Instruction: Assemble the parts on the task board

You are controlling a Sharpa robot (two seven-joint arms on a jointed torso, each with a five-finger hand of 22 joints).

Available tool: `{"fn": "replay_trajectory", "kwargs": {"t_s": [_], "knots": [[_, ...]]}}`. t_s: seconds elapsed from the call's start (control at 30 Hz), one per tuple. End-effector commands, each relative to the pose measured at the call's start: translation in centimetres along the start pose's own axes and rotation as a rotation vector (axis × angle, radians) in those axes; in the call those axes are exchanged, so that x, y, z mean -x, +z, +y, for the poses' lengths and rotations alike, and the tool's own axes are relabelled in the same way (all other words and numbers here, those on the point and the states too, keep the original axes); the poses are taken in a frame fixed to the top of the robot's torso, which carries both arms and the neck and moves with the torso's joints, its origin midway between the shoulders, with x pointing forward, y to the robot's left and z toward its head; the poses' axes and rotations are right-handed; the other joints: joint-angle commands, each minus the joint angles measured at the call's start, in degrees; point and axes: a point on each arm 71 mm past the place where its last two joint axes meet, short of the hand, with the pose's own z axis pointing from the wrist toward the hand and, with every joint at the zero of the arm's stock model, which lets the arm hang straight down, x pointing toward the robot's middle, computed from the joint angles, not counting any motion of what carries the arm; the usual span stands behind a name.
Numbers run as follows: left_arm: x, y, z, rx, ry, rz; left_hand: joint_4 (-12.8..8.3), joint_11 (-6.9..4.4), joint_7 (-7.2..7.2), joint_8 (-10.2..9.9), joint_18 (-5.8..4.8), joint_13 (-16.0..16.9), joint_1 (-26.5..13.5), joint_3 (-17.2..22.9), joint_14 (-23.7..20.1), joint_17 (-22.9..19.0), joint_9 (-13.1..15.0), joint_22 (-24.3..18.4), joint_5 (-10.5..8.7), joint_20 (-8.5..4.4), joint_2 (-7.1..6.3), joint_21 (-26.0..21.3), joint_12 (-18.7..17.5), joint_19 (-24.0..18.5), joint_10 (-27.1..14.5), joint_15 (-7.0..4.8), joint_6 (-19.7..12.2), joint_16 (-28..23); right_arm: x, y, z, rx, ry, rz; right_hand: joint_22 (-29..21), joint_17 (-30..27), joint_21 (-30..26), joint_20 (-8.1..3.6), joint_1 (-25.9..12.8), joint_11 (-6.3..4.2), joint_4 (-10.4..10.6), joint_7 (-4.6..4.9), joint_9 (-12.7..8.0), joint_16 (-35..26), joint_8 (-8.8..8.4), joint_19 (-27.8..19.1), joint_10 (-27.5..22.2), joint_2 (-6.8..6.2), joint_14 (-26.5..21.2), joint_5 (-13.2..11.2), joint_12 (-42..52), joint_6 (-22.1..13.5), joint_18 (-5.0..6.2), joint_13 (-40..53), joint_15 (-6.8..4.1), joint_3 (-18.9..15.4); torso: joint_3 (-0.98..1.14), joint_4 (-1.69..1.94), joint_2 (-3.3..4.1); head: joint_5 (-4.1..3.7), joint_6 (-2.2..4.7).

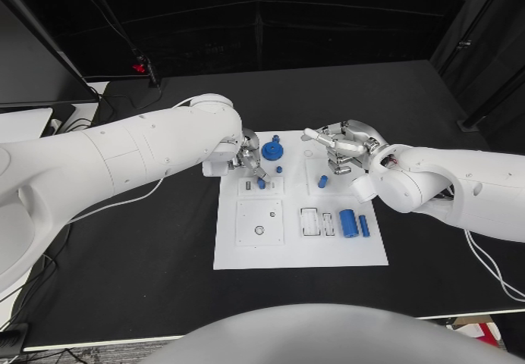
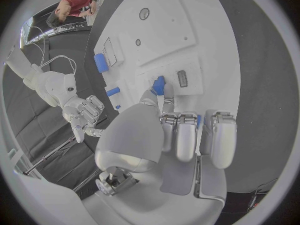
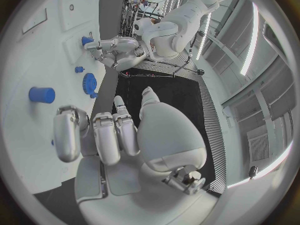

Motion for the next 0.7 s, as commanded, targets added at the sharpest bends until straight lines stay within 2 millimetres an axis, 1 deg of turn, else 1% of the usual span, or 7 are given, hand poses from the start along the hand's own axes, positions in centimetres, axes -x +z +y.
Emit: {"fn": "replay_trajectory", "kwargs": {"t_s": [0.03, 0.17, 0.47, 0.7], "knots": [[-0.06, 0.04, 0.04, -0.010, 0.005, 0.002, -0.6, -1.27, 0.06, -0.3, -0.31, 3.8, 6.4, 1.4, 6.2, 15.1, 0.2, 15.0, 1.57, -0.39, 3.59, 0.0, -0.3, 5.8, 7.6, -0.27, -0.3, 0.0, -0.07, 0.02, 0.12, 0.007, 0.003, 0.005, 11.1, 15.1, -0.2, 0.08, 0.2, 0.43, 0.0, 0.85, 0.1, 0.1, 0.36, -0.2, 6.0, 0.54, 6.0, -0.2, 0.1, -0.3, 0.49, 15.1, 0.33, -0.4, 0.01, 0.01, 0.01, -0.05, 0.00], [-0.04, 0.04, 0.00, -0.018, 0.003, -0.002, -0.6, -1.22, 0.11, -0.3, -0.32, 3.8, 6.6, 1.7, 6.2, 15.1, 0.2, 15.0, 1.82, -0.38, 3.32, 0.0, -0.3, 5.8, 7.6, -0.22, -0.2, 0.0, -0.05, 0.03, 0.11, 0.006, 0.003, 0.005, 11.1, 15.1, -0.2, 0.08, 0.2, 0.43, 0.0, 0.85, 0.1, 0.1, 0.36, -0.2, 6.0, 0.54, 6.0, -0.2, 0.1, -0.3, 0.49, 15.1, 0.33, -0.4, -0.01, 0.02, 0.01, -0.05, 0.00], [0.09, 0.02, 0.00, -0.034, -0.007, -0.020, -0.6, -1.21, 0.12, -0.3, -0.31, 3.8, 6.7, 1.9, 6.2, 15.1, 0.2, 15.0, 1.93, -0.36, 3.18, 0.0, -0.3, 5.8, 7.6, -0.20, -0.2, 0.0, 0.01, 0.03, 0.09, 0.006, 0.002, 0.003, 11.1, 15.1, -0.2, 0.08, 0.2, 0.43, -0.1, 0.85, 0.1, 0.1, 0.43, -0.2, 6.0, 0.60, 6.0, -0.1, 0.1, -0.4, 0.51, 15.1, 0.33, -0.5, 0.03, 0.00, 0.01, -0.21, 0.00], [0.22, 0.00, 0.05, -0.047, -0.018, -0.035, -0.7, -1.19, 0.12, -0.3, -0.30, 3.8, 7.2, 2.7, 6.2, 15.1, 0.3, 15.0, 2.15, -0.33, 2.50, 0.0, -0.3, 5.7, 7.6, -0.15, 0.2, 0.0, 0.09, 0.05, 0.06, 0.005, 0.002, 0.000, 11.1, 15.1, -0.2, 0.08, 0.2, 0.43, -0.1, 0.85, 0.1, 0.1, 0.43, -0.2, 6.0, 0.60, 6.0, -0.1, 0.1, -0.4, 0.51, 15.1, 0.33, -0.5, 0.03, 0.04, 0.05, -0.17, 0.00]]}}
